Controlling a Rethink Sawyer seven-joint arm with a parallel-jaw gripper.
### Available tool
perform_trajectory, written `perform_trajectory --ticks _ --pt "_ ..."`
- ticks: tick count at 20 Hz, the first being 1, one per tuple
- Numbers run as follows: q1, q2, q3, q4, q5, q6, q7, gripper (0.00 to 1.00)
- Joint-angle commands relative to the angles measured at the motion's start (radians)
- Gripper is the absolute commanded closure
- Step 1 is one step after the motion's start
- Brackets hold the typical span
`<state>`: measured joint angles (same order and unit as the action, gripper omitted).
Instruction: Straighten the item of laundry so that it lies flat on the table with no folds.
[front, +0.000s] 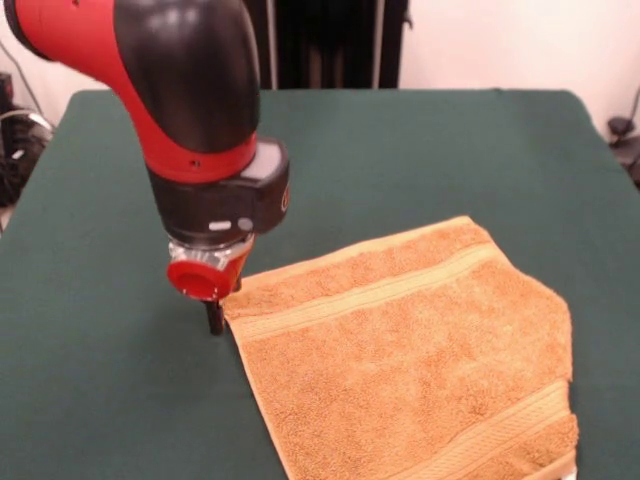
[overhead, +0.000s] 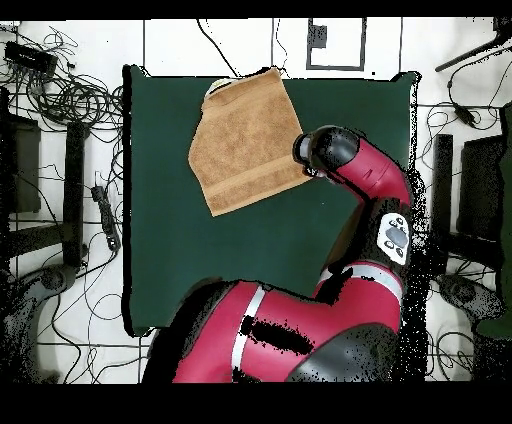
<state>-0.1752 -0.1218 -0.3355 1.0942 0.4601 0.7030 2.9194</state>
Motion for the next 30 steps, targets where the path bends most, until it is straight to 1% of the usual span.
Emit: perform_trajectory --ticks 1,9,16,18,19,22,30 --pt "0.027 0.092 0.054 0.025 0.077 -0.109 0.283 0.0" --pt "0.026 0.145 0.097 0.035 0.141 -0.218 0.255 0.0" --pt "0.038 0.172 0.099 0.019 0.17 -0.228 0.252 0.0" --pt "0.043 0.18 0.085 0.005 0.161 -0.203 0.242 0.0" --pt "0.041 0.178 0.093 0.009 0.171 -0.201 0.236 1.0" --pt "0.044 0.186 0.082 -0.01 0.166 -0.153 0.236 1.0" --pt "0.047 0.194 0.071 -0.024 0.162 -0.122 0.215 1.0"
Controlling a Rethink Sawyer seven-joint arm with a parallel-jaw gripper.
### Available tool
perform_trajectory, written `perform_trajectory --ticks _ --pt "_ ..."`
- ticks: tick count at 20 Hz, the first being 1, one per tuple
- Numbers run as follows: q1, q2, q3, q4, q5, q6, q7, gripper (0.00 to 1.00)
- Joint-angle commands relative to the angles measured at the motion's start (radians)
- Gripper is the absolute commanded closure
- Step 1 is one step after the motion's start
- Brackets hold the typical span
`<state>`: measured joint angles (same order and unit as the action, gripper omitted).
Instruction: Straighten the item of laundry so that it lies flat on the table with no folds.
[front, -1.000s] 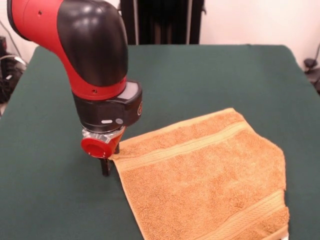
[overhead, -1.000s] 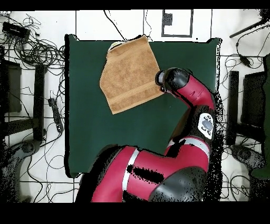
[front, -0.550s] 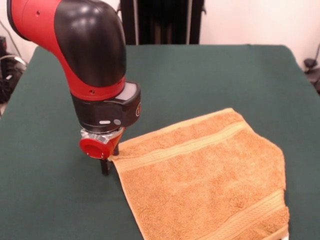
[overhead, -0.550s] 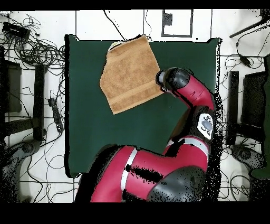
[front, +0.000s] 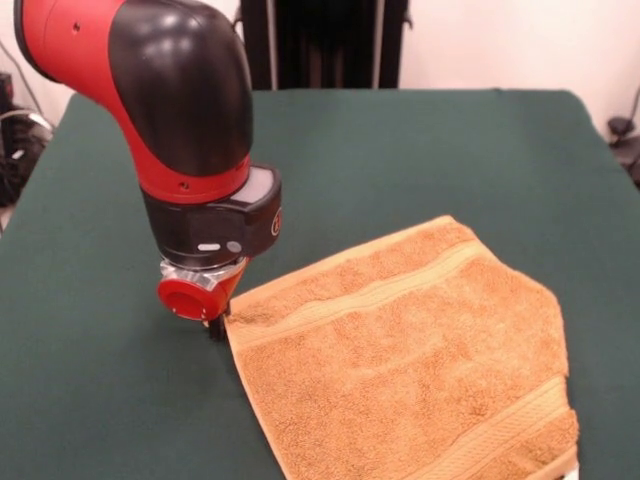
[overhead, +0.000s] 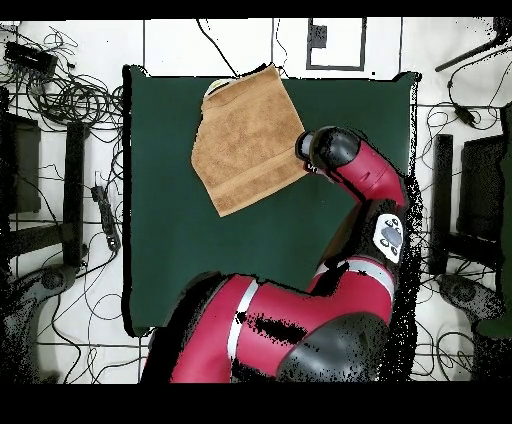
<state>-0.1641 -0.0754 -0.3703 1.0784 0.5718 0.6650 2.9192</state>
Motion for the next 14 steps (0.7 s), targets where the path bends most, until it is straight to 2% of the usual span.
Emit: perform_trajectory --ticks 1,6,14 --pt "0.036 0.147 0.108 -0.007 0.053 -0.084 0.219 1.0" --pt "0.065 0.164 0.024 -0.03 0.054 0.001 0.303 1.0" --pt "0.102 0.13 -0.124 0.048 -0.019 0.085 0.274 1.0"
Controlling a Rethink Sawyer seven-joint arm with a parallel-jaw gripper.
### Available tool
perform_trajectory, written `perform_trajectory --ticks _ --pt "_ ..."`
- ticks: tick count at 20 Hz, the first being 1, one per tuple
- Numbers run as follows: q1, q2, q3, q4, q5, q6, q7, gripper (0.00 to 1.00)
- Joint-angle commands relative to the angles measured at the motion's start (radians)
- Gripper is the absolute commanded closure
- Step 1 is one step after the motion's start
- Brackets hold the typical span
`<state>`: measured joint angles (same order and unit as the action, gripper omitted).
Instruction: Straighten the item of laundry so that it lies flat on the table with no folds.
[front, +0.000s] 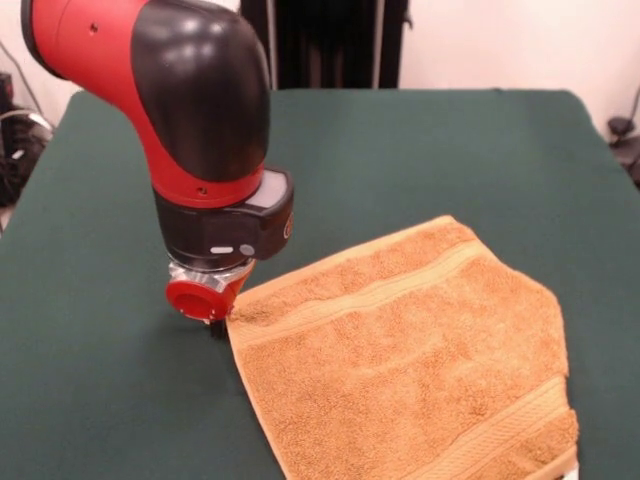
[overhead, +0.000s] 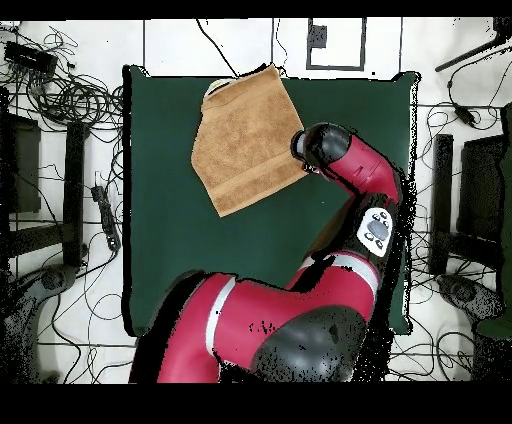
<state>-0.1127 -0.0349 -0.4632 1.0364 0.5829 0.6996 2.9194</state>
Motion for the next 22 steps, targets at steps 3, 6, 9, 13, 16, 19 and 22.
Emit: perform_trajectory --ticks 3,6,9,13,16,19,22 --pt "0.052 0.064 -0.075 0.141 -0.056 0.061 0.232 1.0" --pt "0.049 0.036 -0.109 0.173 -0.073 0.092 0.193 1.0" --pt "0.048 0.028 -0.137 0.184 -0.086 0.104 0.173 1.0" --pt "0.043 0.039 -0.153 0.194 -0.094 0.092 0.157 1.0" --pt "0.033 0.045 -0.15 0.227 -0.103 0.019 0.131 1.0" --pt "0.028 0.04 -0.177 0.243 -0.119 0.015 0.119 1.0" --pt "0.014 0.02 -0.201 0.261 -0.148 0.022 0.076 1.0"
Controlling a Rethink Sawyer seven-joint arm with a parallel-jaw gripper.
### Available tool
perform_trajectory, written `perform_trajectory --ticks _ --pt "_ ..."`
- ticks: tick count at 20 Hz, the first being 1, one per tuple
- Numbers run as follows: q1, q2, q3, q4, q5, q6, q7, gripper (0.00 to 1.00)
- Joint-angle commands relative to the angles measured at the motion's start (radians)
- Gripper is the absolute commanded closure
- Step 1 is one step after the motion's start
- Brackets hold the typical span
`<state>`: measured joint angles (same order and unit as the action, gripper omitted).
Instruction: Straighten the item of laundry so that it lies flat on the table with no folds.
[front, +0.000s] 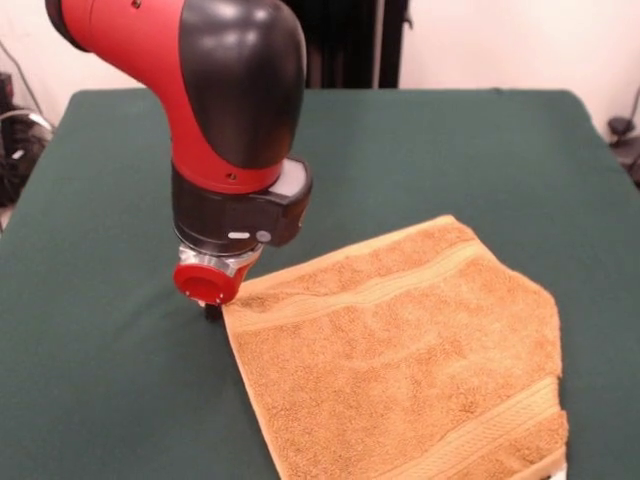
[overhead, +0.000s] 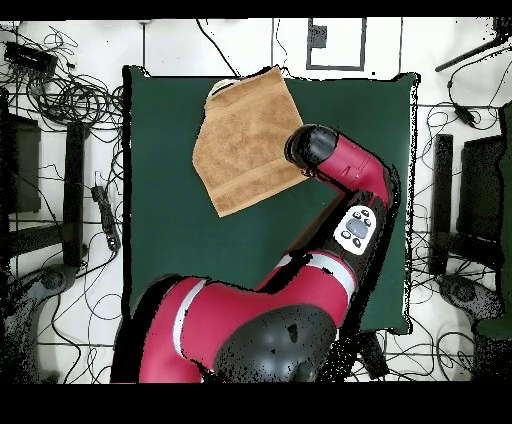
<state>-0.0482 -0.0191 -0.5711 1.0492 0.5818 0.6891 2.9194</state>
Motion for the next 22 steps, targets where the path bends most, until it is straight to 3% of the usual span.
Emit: perform_trajectory --ticks 1,15,22 --pt "-0.057 -0.001 -0.098 0.25 -0.155 0.041 0.063 1.0" --pt "-0.145 -0.062 -0.132 0.234 -0.315 0.044 -0.011 1.0" --pt "-0.152 -0.052 -0.111 0.199 -0.343 0.069 0.034 1.0"
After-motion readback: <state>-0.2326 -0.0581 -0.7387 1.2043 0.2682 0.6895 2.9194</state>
